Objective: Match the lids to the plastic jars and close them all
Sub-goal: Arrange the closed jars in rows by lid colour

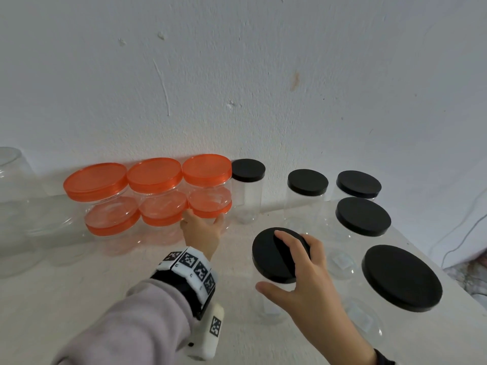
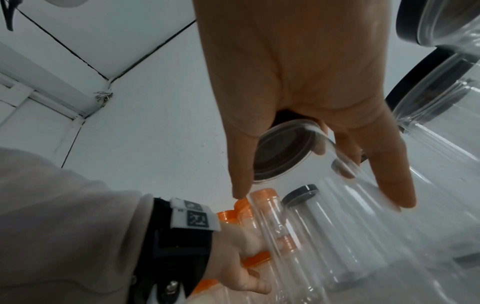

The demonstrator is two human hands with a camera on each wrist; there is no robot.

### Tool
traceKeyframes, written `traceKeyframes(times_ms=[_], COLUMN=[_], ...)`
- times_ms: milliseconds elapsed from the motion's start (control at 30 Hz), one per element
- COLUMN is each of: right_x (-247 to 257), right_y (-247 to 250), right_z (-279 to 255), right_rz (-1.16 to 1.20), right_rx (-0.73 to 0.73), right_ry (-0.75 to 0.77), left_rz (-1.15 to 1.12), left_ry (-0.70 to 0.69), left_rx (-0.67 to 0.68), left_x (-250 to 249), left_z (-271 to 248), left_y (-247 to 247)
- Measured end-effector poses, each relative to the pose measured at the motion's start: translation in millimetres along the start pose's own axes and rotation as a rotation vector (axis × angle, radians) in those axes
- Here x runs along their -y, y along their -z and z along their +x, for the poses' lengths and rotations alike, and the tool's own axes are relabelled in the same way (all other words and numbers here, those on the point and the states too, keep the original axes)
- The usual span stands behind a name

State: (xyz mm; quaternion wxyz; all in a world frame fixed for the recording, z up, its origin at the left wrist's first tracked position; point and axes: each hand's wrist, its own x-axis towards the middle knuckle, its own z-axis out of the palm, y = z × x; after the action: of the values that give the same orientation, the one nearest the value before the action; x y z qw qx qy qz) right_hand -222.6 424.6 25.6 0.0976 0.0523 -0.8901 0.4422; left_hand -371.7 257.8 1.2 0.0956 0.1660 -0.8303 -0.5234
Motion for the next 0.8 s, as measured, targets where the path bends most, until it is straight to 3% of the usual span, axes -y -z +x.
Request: traceKeyframes(times_ms=[133, 267, 333, 433, 533, 633, 800], right_x=[4.8, 17.9, 23.0, 18.4, -1.4, -17.1, -29.5], right_y=[4.2, 25.1, 45.1, 80.6, 104.2, 106.1, 100.8], right_z=[-0.6, -9.8, -17.6, -29.5, -38.0, -42.7, -44.1], right_rz=[0.001, -0.016, 0.003, -0.051, -0.18, -0.198, -0.16], right_rx=[0.018, 0.053, -0.056, -0.35, -0.455, -0.283, -0.288], right_ry=[-0.027, -0.051, 0.013, 0.053, -0.146, -0.36, -0.313], left_rz=[-0.064, -0.037, 0.001, 0.204, 0.356, 0.343, 0.373], left_ry=[-0.092, -0.295, -0.405, -0.59, -0.718, -0.702, -0.63], left_rx=[0.257, 0.426, 0.603, 0.802, 0.742, 0.627, 0.445], left_x=[-6.2, -23.5, -34.8, -46.3, -47.1, -47.8, -51.4], left_z=[-25.4, -55.9, -72.0, -93.0, -103.0, -99.7, -74.1], left_y=[21.8, 41.6, 48.8, 47.2, 34.1, 24.7, 30.9])
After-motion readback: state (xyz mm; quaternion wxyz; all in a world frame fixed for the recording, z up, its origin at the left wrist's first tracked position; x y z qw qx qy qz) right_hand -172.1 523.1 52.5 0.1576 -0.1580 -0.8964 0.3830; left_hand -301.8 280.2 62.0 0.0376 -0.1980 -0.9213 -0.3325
